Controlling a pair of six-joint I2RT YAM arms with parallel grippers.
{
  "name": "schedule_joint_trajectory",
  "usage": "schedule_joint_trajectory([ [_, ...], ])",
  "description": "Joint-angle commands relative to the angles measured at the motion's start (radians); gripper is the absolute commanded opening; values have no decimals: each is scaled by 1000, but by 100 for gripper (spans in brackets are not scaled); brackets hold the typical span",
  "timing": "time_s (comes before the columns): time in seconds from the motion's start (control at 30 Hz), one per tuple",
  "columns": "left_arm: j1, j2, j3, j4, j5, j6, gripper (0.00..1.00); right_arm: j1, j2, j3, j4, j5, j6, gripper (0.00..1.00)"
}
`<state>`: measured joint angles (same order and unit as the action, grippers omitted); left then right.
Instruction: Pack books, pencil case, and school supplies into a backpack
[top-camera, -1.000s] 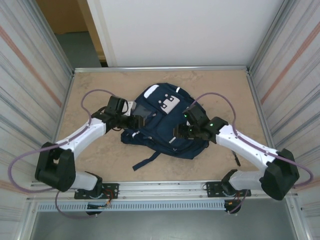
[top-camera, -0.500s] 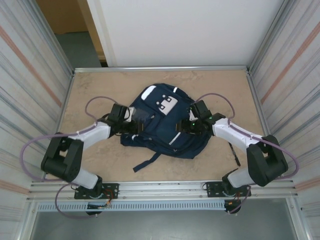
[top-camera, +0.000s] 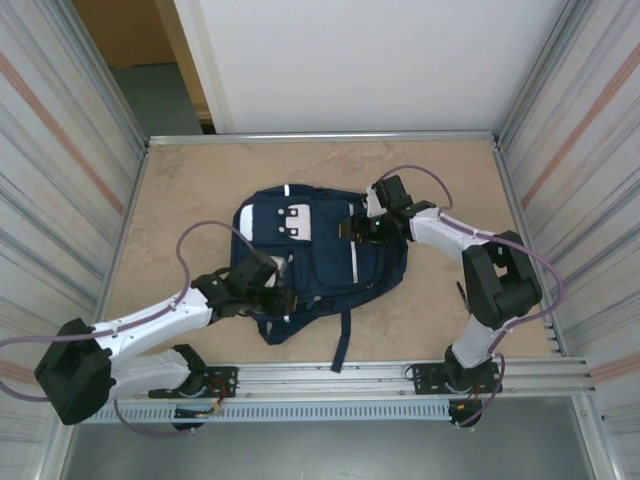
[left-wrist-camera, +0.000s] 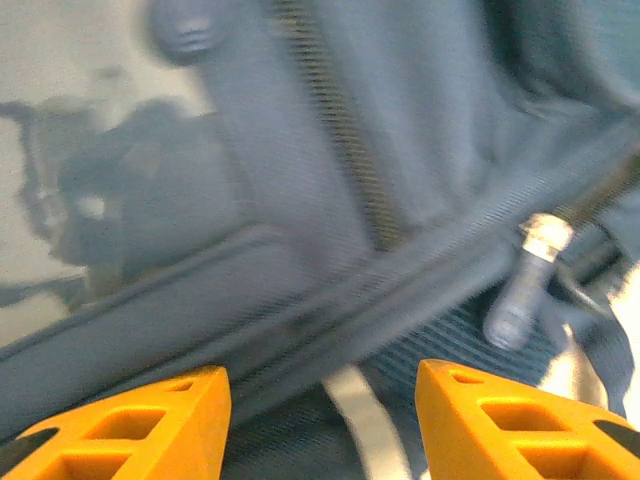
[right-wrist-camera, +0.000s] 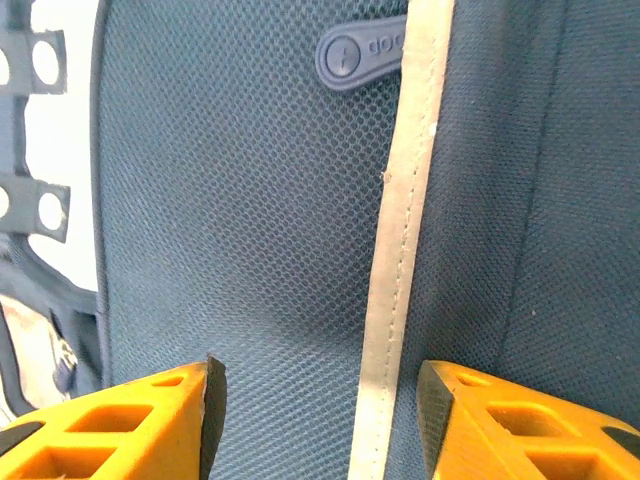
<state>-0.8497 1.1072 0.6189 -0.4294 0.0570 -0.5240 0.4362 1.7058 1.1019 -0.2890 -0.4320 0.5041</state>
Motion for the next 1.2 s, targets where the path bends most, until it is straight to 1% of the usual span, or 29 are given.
schedule_joint_trajectory([
  [0.0, -72, -29, 106, -47, -56, 195, 52, -8, -19, 62, -60, -29, -17, 54],
  [0.1, -85, -9, 165, -62, -56, 425, 53, -9, -103, 48, -125, -3, -25, 54],
  [0.17, -84, 15, 187, -101, 2, 614, 55, -11, -169, 26, -191, 0, -31, 55],
  [0.2, -83, 23, 188, -110, 37, 688, 55, -11, -193, 15, -222, -7, -34, 55],
  [0.23, -83, 28, 187, -124, 72, 800, 55, -10, -229, -1, -256, -15, -35, 55],
  [0.33, -82, 35, 189, -156, 56, 1025, 57, 0, -338, -75, -325, -18, -35, 55],
  [0.4, -64, 40, 187, -166, 31, 1123, 61, -1, -409, -116, -356, 4, -28, 55],
  [0.43, -55, 46, 189, -169, 2, 1153, 65, 0, -441, -137, -372, 17, -23, 55],
  [0.53, -28, 81, 182, -157, -63, 1174, 66, 5, -525, -180, -396, 37, 5, 55],
  [0.57, -30, 101, 185, -160, -92, 1156, 66, 10, -554, -199, -392, 42, 21, 55],
  [0.63, -33, 141, 190, -181, -109, 1126, 66, 21, -598, -226, -385, 44, 48, 55],
  [0.73, -50, 194, 164, -160, -140, 1104, 65, 58, -632, -253, -358, 32, 99, 54],
  [0.87, -61, 238, 143, -130, -227, 1048, 68, 156, -615, -259, -309, 36, 144, 54],
  [0.93, -56, 238, 106, -81, -262, 1044, 70, 191, -588, -242, -312, 63, 149, 54],
  [1.0, -41, 243, 90, -38, -287, 1043, 67, 211, -567, -228, -312, 81, 145, 54],
  [1.03, -31, 250, 92, -26, -280, 1038, 63, 217, -561, -225, -309, 87, 143, 54],
  [1.07, -21, 256, 97, -16, -275, 1029, 56, 217, -558, -224, -304, 91, 146, 54],
  [1.1, -11, 258, 103, -13, -261, 1020, 42, 217, -555, -227, -297, 95, 150, 54],
  [1.17, -2, 253, 108, -8, -235, 1016, 22, 218, -555, -226, -289, 94, 158, 54],
])
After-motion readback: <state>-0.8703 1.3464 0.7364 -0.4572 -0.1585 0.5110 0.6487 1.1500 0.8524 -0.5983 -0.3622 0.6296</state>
